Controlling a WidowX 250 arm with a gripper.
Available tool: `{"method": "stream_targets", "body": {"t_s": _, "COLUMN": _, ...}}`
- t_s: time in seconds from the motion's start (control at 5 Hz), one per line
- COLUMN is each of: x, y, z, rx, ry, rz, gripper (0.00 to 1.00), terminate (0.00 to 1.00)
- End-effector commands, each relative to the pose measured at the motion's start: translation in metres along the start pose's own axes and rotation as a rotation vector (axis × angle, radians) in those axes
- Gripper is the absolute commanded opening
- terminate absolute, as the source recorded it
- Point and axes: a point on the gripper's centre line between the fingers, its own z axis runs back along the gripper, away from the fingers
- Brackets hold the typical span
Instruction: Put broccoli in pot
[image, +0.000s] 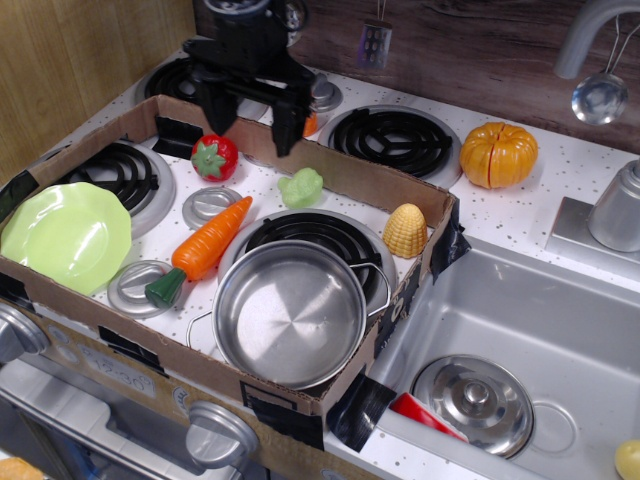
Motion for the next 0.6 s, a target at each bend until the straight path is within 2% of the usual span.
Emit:
{"method": "stream_targets", "body": {"t_s": 0.0, "x": 0.021, "y": -0.009, "z": 0.001, "rx": -0.056, "ry": -0.097, "rz": -0.049, "gripper": 1.00, "terminate": 0.00}}
{"method": "stream_targets", "body": {"t_s": 0.2, "x": 0.022, "y": -0.008, "z": -0.019, "rx": -0.062, "ry": -0.132, "rz": -0.045, "gripper": 1.00, "terminate": 0.00}}
{"method": "stream_targets", "body": {"t_s": 0.4, "x": 0.024, "y": 0.002, "z": -0.033, "rx": -0.076, "ry": -0.129, "rz": -0.025, "gripper": 1.00, "terminate": 0.00}}
